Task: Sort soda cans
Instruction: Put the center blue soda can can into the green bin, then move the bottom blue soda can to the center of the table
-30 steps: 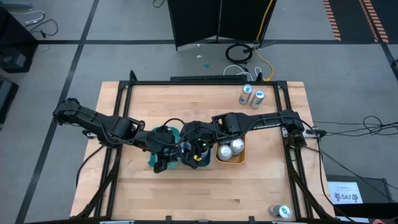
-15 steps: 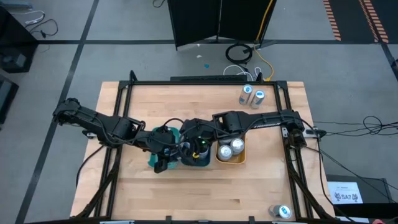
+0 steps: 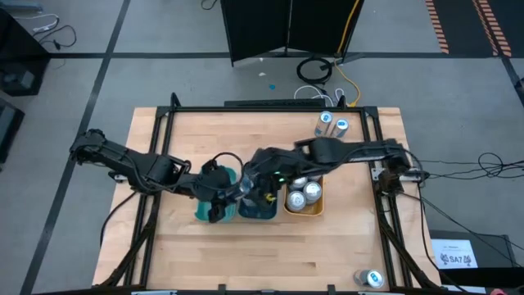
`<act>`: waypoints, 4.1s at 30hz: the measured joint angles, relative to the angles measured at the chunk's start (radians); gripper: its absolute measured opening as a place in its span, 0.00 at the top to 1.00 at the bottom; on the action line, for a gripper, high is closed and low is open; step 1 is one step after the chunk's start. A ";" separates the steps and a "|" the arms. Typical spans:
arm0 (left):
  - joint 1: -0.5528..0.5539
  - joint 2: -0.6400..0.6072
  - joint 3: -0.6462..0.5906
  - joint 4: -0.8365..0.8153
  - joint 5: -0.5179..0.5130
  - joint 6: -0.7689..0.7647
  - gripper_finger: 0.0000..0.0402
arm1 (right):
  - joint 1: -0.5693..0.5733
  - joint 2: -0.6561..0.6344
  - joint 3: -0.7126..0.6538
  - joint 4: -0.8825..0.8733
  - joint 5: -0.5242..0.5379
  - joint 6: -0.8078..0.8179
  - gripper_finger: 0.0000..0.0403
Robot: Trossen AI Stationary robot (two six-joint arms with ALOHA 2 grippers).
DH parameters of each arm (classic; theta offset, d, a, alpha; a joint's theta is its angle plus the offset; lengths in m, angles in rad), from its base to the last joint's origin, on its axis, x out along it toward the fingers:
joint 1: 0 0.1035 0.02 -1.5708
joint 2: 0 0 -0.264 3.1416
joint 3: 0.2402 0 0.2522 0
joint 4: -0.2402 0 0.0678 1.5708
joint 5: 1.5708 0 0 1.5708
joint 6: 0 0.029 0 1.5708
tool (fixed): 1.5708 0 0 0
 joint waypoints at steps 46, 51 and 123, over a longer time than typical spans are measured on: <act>-0.120 0.236 -0.684 0.742 -0.934 -0.706 0.36 | 0.619 -0.113 -0.105 -0.521 0.744 0.874 0.18; -0.094 0.299 -0.684 0.766 -0.934 -0.733 0.36 | 0.620 -0.113 -0.105 -0.520 0.738 0.873 0.18; -0.054 -0.018 -0.661 0.746 -0.876 -0.179 0.21 | 0.620 -0.112 -0.105 -0.399 0.719 0.814 0.18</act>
